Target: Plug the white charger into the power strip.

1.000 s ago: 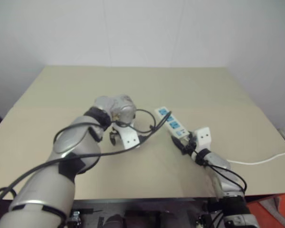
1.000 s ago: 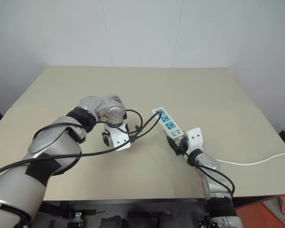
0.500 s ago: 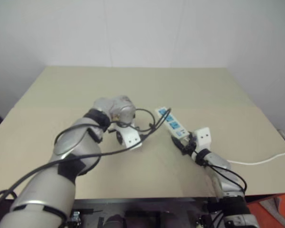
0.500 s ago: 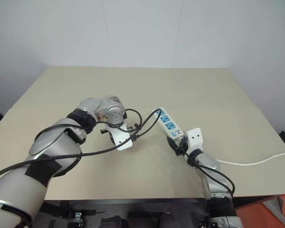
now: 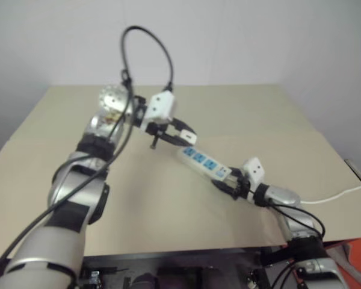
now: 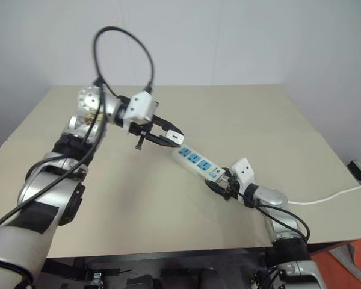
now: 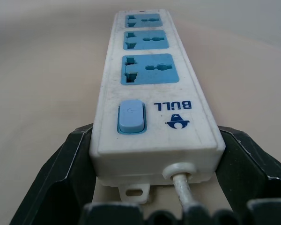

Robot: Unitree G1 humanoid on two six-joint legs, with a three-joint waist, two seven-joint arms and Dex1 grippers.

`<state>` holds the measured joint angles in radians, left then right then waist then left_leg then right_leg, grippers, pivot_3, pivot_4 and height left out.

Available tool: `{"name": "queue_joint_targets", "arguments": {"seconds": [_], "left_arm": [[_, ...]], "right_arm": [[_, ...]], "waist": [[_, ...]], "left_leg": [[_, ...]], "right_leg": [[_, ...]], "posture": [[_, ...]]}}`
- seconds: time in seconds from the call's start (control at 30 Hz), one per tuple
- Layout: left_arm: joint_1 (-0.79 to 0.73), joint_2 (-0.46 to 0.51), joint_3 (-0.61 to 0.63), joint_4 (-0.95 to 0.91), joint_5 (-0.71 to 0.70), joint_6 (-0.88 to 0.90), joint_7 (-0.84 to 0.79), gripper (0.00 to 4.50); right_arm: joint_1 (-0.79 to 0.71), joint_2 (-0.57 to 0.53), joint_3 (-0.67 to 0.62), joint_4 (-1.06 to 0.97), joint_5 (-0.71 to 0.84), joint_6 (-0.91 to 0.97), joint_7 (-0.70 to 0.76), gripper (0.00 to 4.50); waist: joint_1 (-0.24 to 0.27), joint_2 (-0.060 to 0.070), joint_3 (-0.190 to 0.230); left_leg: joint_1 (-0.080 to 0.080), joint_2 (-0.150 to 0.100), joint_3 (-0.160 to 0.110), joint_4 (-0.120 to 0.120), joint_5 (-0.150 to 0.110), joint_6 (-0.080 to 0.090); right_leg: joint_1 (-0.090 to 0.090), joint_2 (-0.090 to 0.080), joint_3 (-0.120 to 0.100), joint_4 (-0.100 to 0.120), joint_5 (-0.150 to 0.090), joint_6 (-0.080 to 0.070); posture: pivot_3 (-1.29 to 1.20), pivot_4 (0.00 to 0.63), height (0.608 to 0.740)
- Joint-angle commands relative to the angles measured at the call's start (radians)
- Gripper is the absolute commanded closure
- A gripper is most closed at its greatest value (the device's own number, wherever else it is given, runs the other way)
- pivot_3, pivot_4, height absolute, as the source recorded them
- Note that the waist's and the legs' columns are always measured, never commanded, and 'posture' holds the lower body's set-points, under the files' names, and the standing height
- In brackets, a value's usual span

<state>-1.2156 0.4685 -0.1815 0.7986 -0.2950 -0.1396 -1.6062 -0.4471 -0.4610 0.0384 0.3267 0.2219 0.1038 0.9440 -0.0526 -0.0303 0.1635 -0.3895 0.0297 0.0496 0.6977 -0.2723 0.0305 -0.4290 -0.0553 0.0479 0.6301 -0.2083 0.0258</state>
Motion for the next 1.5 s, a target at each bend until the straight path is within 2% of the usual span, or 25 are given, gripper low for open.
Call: {"name": "queue_joint_targets", "arguments": {"seconds": [0.03,0.13,0.23,0.47,0.9,1.5], "left_arm": [[0.081,0.031,0.127,-0.184,-0.157,0.242,0.034,3.48],[0.194,0.049,0.174,-0.331,-0.242,0.42,0.059,3.48],[0.305,0.063,0.186,-0.435,-0.279,0.514,0.072,3.48],[0.473,0.058,0.136,-0.498,-0.217,0.498,0.084,3.48],[0.484,0.008,0.117,-0.383,-0.185,0.457,0.04,3.48],[0.435,-0.076,0.1,-0.169,-0.093,0.354,0.025,3.48]], "right_arm": [[-0.101,0.004,0.054,0.063,0.038,-0.06,0.209,1.09],[-0.173,0.028,0.095,0.147,0.023,-0.112,0.327,1.09],[-0.229,0.051,0.138,0.225,0.006,-0.15,0.435,1.09],[-0.274,0.115,0.172,0.395,-0.044,-0.228,0.489,1.09],[-0.295,0.127,0.179,0.535,-0.102,-0.31,0.482,1.09],[-0.284,0.145,0.187,0.568,-0.133,-0.384,0.456,1.09]], "waist": [[-0.008,0.0,0.0],[-0.011,0.0,0.0],[-0.01,0.001,0.0],[0.007,0.001,0.0],[0.009,0.001,0.0],[0.005,0.001,0.0]], "left_leg": [[0.0,0.0,0.0,0.0,0.0,0.0],[-0.001,0.001,-0.002,0.0,0.0,0.0],[-0.001,0.0,-0.003,0.0,0.0,0.0],[0.0,0.0,-0.002,0.0,0.001,-0.001],[0.005,0.0,0.0,0.0,0.001,-0.002],[0.008,0.0,0.003,0.0,0.001,-0.002]], "right_leg": [[0.0,0.0,0.0,0.0,0.0,0.0],[0.0,0.0,-0.001,0.002,0.0,0.0],[0.0,-0.001,-0.002,0.003,0.001,0.0],[0.0,-0.001,-0.003,0.002,0.001,-0.001],[0.004,-0.001,-0.002,0.001,0.001,-0.001],[0.007,-0.001,-0.001,0.002,0.001,-0.001]], "posture": [[0.0,0.15,0.74],[0.0,0.15,0.74],[0.0,0.15,0.74],[0.0,0.15,0.74],[0.0,0.15,0.74],[0.0,0.15,0.74]]}}
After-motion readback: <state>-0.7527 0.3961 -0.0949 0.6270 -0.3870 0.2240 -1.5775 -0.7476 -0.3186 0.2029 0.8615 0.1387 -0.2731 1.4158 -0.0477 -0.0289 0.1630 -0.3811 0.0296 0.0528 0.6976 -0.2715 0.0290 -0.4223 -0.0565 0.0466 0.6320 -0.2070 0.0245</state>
